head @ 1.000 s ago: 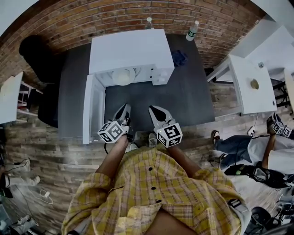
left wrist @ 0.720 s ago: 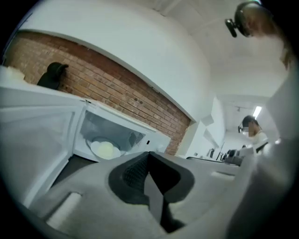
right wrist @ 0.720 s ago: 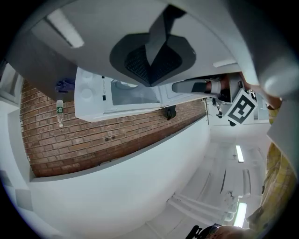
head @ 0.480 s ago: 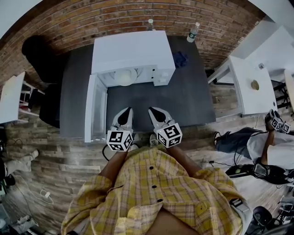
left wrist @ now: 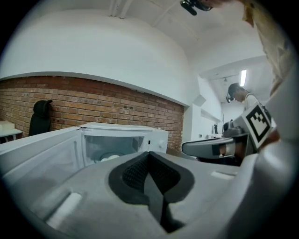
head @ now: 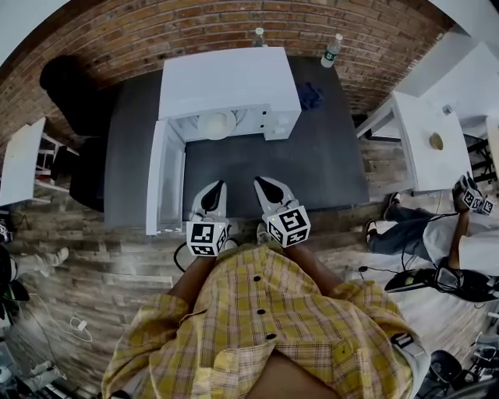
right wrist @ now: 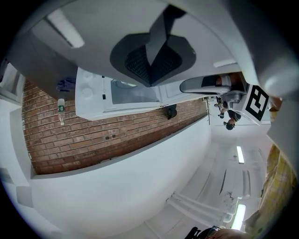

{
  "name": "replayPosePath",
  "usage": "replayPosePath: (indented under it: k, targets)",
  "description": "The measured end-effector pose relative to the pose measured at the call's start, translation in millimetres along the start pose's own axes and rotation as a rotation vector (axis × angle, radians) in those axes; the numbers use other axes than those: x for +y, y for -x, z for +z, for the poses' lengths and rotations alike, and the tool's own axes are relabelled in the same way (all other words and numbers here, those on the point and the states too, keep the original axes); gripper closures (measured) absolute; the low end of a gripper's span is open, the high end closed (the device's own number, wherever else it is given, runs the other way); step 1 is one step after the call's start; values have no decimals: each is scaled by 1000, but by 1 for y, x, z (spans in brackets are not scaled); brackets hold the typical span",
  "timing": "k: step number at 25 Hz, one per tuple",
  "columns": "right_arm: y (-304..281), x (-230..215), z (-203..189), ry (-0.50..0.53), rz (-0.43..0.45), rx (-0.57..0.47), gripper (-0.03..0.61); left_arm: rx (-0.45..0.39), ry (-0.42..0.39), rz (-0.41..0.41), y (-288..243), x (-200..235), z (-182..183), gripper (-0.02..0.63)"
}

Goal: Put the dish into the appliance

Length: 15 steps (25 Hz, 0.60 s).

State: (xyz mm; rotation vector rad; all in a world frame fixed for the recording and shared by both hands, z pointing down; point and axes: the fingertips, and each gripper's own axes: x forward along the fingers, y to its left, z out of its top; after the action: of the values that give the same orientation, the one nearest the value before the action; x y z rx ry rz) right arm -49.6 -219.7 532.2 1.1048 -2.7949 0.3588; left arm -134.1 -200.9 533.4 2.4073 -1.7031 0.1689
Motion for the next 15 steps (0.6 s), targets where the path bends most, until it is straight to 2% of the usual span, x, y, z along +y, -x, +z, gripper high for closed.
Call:
replayPosePath:
  k: [10, 15]
  targets:
    - [1, 0, 3, 9, -1, -2, 581, 0, 8, 21, 3, 6, -1, 614]
    - [-1, -3, 3, 9, 0, -3, 581, -6, 52, 43, 2, 15, -3, 613]
